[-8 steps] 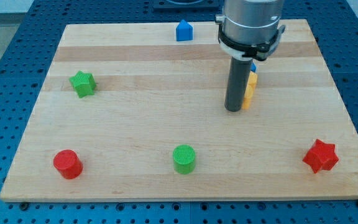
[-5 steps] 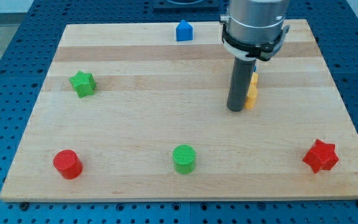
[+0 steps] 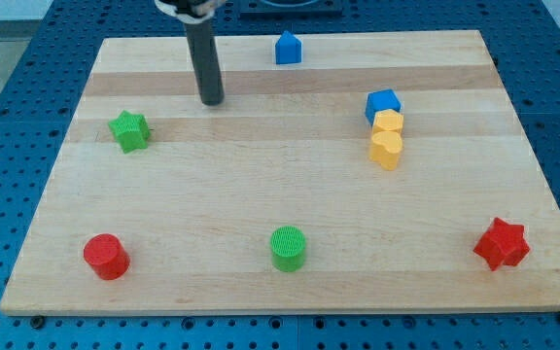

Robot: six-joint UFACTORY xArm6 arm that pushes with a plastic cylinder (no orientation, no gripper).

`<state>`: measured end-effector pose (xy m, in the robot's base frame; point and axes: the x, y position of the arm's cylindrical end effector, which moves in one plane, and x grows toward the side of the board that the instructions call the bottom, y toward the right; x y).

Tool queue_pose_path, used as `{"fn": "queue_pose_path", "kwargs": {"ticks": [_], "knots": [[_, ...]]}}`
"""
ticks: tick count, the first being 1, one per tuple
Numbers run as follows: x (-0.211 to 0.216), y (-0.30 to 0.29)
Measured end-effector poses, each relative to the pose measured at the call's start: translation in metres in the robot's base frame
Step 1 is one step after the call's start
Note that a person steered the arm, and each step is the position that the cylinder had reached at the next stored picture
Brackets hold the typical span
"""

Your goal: Push the blue triangle towards center

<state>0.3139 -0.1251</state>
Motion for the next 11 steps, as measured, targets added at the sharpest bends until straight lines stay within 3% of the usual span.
{"fn": "queue_pose_path", "kwargs": {"ticks": [2,3,7,9,11], "knots": [[-0.088,-0.014],[-0.102,0.007],[-0.098,0.159],[-0.079,0.187],[-0.079,0.174]]}}
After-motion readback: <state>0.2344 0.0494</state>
